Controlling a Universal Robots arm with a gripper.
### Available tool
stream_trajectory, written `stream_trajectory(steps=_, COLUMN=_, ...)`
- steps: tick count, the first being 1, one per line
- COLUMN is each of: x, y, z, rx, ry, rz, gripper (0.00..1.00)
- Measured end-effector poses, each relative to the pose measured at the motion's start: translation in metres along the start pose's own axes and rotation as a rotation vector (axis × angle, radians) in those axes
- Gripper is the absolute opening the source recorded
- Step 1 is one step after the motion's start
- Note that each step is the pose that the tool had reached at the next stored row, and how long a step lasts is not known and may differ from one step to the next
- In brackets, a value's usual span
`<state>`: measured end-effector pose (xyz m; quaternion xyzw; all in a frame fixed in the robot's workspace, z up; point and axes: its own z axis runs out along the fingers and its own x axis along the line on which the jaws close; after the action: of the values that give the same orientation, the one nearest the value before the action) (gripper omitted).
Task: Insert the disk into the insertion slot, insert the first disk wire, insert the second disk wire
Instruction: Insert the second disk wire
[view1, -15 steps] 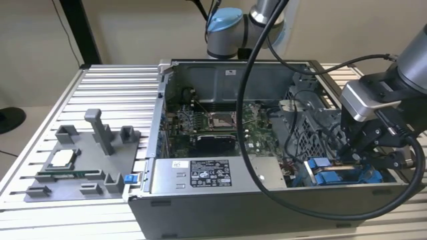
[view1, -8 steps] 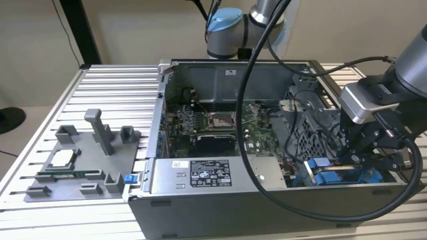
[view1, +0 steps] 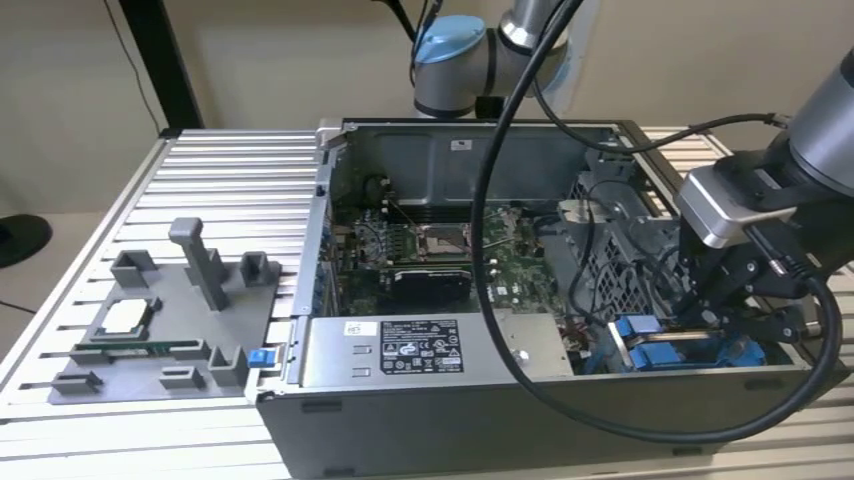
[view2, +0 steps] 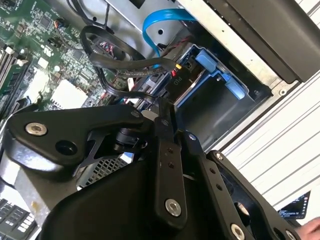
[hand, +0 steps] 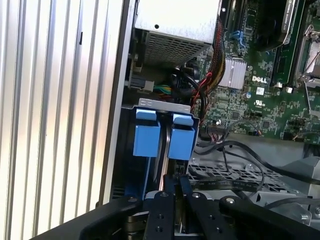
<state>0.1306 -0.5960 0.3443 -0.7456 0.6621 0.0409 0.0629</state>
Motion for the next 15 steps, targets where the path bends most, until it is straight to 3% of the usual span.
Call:
stream_trajectory(steps=4, x=-0.0019, y=-0.0002, z=-0.0003, rx=0.0009, ry=0.0001, rz=0.003, gripper=0.00)
stream_trajectory(steps=10, x=-0.0060, y=-0.0007, z=0.0003, rx=0.0118, ry=0.0019, rz=0.024, gripper=0.00)
stream_trajectory(steps=15, x=-0.0067, y=-0.0008, z=0.0008, rx=0.0155, ry=0.0042, rz=0.032, gripper=0.00)
